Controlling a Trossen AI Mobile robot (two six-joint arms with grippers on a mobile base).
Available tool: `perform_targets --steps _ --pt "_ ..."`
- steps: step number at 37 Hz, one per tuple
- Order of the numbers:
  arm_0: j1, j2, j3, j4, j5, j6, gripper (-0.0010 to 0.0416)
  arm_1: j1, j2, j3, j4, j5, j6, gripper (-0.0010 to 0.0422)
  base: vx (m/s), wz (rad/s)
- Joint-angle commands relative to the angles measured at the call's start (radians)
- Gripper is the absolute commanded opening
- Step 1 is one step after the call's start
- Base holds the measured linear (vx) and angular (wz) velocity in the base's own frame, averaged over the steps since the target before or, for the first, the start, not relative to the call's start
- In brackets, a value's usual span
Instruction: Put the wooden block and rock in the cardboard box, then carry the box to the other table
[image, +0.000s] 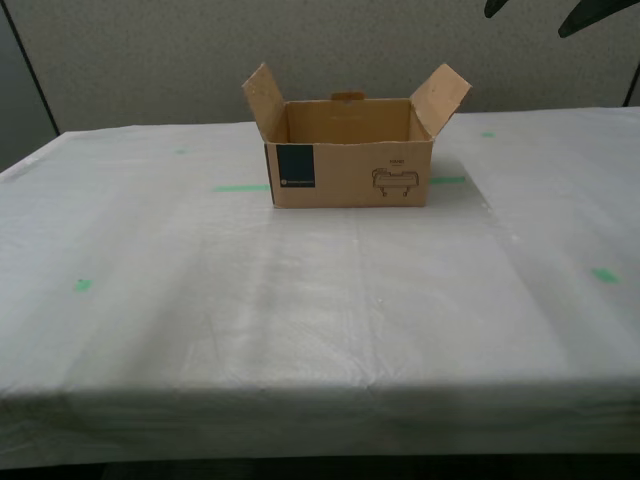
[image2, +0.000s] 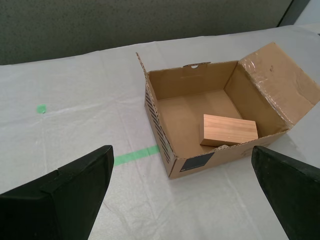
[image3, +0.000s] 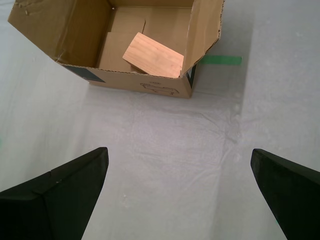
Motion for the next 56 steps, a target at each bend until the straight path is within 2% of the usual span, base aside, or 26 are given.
perform_targets --steps 1,56 --pt "0.0 0.0 0.001 0.0 0.003 0.001 0.0398 0.0 0.0 0.001 0.002 -0.002 0.001 0.0378 0.0 0.0" --pt "0.0 0.0 0.001 0.0 0.003 0.001 0.0399 0.0 0.0 0.001 0.002 -0.002 0.001 0.0378 0.0 0.0"
